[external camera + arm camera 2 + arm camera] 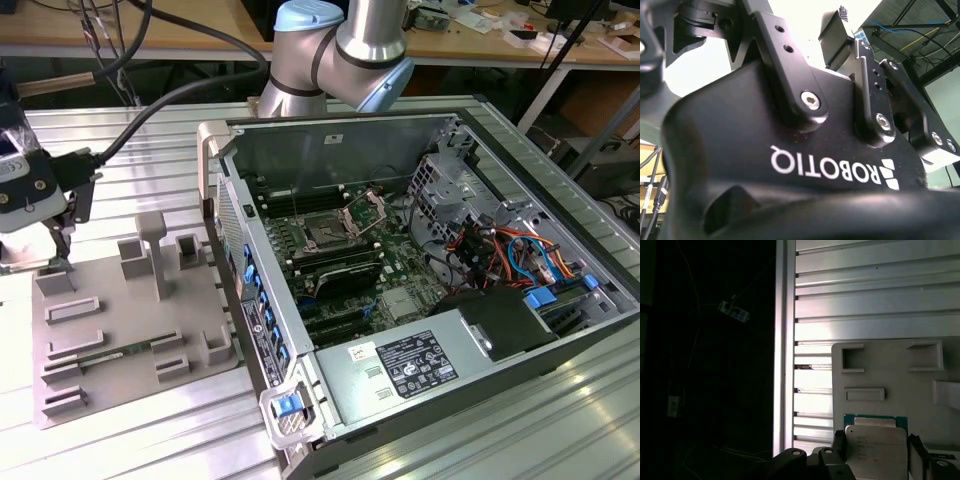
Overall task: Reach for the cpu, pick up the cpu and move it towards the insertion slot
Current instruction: 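Pick up the cpu and move it towards the insertion slot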
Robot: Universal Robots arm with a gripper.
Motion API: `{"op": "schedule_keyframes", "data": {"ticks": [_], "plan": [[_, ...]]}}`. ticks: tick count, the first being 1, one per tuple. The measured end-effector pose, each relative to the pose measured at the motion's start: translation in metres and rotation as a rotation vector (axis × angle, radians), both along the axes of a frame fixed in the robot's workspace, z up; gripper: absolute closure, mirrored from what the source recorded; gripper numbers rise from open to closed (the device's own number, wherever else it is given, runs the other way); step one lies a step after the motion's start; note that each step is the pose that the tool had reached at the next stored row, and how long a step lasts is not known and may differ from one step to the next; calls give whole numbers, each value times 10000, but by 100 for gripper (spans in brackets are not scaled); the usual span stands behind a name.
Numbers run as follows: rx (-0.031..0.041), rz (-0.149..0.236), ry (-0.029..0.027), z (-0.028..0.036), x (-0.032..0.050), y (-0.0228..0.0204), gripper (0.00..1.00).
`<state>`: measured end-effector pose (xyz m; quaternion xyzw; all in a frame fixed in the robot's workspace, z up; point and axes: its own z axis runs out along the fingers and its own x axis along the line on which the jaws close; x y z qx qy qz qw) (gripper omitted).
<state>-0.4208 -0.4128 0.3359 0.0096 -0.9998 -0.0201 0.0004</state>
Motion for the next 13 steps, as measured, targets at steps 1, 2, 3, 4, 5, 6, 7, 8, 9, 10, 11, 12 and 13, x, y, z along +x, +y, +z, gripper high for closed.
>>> {"op": "schedule_keyframes", "data": {"ticks": [1, 2, 3, 4, 5, 6, 7, 8, 9, 10, 11, 12, 13], "plan": [[0, 0, 0, 2, 0, 0, 45], [-1, 0, 1, 5, 0, 0, 45], [-1, 0, 1, 8, 0, 0, 45], [0, 0, 0, 10, 0, 0, 45], [0, 0, 0, 12, 0, 0, 45], [0, 0, 0, 14, 0, 0, 45], [0, 0, 1, 15, 0, 0, 45], [0, 0, 0, 16, 0, 0, 45], [-1, 0, 1, 19, 0, 0, 45], [0, 0, 0, 20, 0, 0, 45], [0, 0, 0, 22, 0, 0, 45], [0, 0, 1, 24, 0, 0, 45], [0, 0, 0, 25, 0, 0, 45]]}}
